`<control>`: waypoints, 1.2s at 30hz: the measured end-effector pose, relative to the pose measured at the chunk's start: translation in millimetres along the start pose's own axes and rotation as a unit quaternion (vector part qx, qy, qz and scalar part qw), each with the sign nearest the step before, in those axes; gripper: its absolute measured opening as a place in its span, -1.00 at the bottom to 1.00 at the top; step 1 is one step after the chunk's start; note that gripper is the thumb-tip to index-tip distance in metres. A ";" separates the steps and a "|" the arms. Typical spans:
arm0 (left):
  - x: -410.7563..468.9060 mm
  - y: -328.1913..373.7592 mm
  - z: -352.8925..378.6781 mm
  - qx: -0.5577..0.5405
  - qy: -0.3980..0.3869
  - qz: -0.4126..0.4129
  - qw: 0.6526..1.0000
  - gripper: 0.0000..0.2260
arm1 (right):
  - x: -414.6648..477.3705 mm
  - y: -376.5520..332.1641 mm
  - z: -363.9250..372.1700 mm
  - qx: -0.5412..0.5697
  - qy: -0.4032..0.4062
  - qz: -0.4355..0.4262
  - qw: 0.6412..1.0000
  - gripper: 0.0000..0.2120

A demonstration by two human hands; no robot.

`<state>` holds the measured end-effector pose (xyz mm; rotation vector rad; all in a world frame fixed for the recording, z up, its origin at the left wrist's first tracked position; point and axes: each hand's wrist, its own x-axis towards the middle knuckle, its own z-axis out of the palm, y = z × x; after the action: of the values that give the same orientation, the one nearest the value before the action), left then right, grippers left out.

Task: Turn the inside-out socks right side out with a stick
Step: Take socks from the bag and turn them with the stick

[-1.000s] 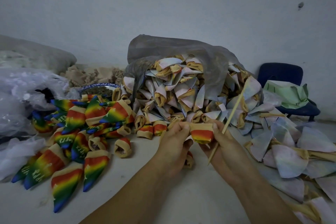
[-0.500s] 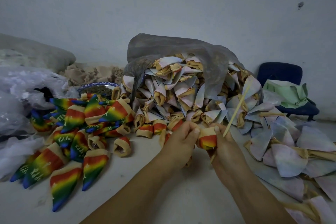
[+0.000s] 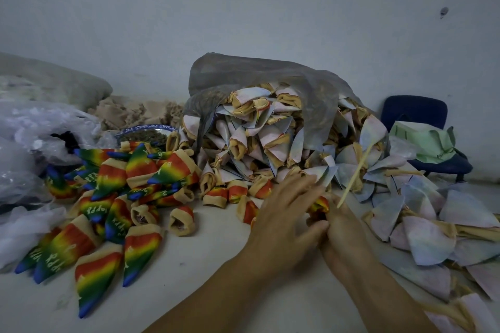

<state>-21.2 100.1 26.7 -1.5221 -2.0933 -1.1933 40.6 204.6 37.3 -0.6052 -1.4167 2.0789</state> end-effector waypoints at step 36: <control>6.2 -15.2 -18.7 -0.462 0.153 -0.376 0.788 -0.74 | -9.4 0.4 8.1 -0.081 -0.113 0.000 0.990 -0.90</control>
<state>-41.5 88.5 35.4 -0.5219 -1.9797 -2.8297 42.4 192.7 40.3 -0.4423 -1.7261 2.0995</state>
